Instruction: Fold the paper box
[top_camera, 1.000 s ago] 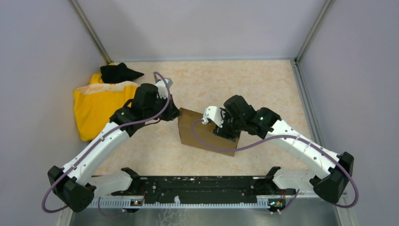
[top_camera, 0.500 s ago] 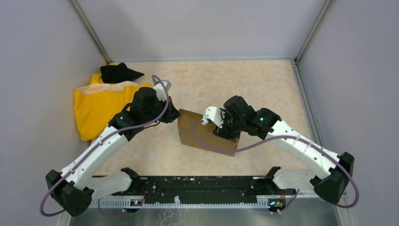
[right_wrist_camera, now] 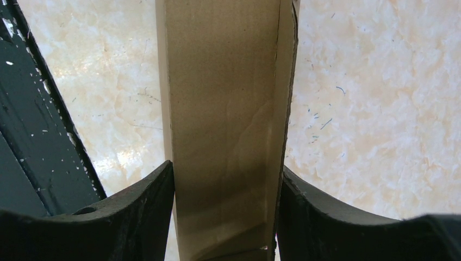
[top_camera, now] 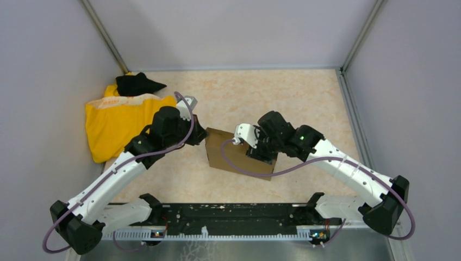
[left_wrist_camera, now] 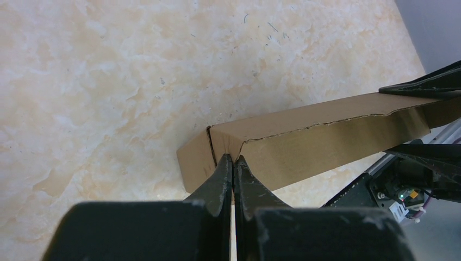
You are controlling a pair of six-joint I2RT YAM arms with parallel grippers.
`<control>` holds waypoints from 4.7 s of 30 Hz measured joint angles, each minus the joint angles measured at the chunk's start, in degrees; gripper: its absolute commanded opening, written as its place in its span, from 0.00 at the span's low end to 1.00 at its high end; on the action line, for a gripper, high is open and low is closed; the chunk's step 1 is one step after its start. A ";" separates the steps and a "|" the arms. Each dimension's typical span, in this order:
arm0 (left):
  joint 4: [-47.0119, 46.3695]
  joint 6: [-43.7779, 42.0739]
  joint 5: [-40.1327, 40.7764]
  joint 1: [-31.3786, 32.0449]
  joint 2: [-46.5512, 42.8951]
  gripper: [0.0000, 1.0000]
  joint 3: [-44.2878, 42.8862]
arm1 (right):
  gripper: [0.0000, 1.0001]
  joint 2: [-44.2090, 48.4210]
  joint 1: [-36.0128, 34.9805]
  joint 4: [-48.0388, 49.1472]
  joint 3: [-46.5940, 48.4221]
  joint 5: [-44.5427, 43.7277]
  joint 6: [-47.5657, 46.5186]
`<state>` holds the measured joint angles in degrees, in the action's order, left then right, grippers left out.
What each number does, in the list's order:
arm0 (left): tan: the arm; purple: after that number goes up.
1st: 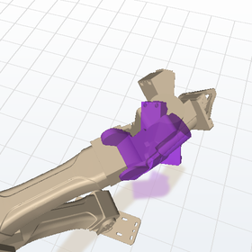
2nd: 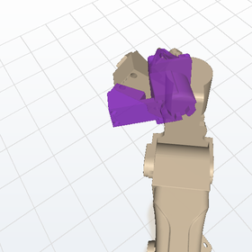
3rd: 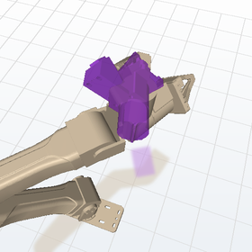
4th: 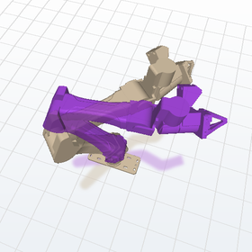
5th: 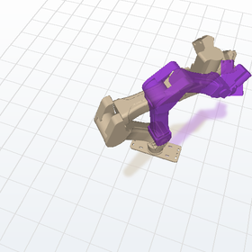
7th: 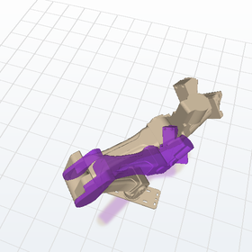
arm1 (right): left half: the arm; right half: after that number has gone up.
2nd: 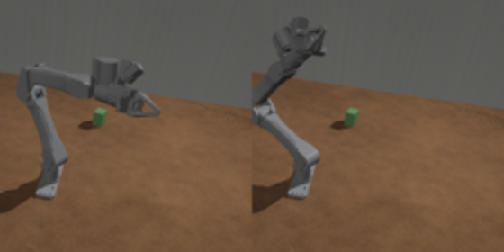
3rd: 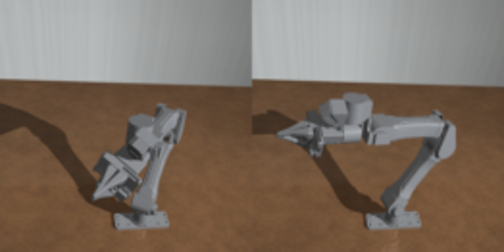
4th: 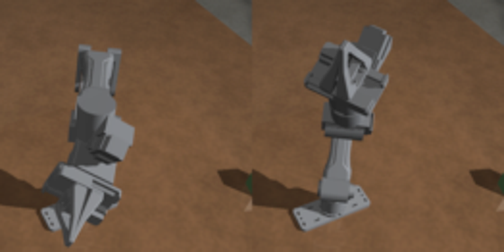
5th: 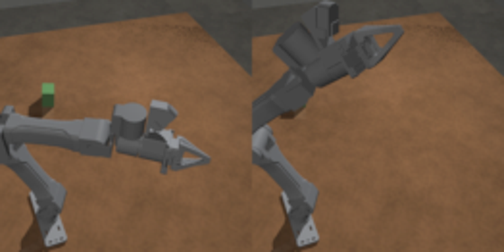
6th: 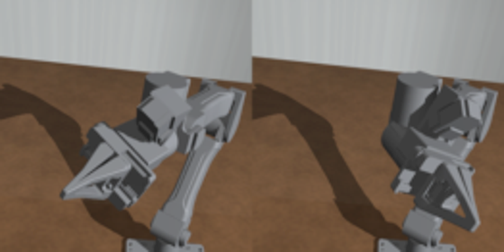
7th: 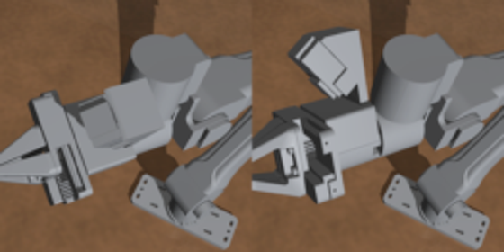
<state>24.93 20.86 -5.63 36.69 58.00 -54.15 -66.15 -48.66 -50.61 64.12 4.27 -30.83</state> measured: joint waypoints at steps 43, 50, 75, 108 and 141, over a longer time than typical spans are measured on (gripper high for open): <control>-11.23 1.25 8.55 6.43 -12.52 0.32 16.35 | 0.12 0.17 -1.01 1.86 -1.14 -1.29 0.04; -8.46 0.92 7.74 6.71 -10.88 0.41 13.62 | 0.12 0.50 -1.01 3.08 -1.81 -1.22 0.22; 11.69 5.60 11.74 7.58 -13.51 0.22 8.20 | 0.12 -0.39 -1.18 10.78 -3.30 -1.01 1.97; -21.68 -3.72 13.51 7.61 -0.92 0.52 7.54 | 0.12 0.50 -1.18 13.31 -5.16 -0.96 2.51; -35.04 4.52 19.69 11.17 -4.66 0.45 21.86 | 0.12 1.33 -1.18 15.91 -7.13 -0.17 2.58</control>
<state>-10.11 25.39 14.06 47.86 53.34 -32.29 -64.82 -49.84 -34.70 56.99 4.10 -28.25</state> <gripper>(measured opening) 0.469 0.570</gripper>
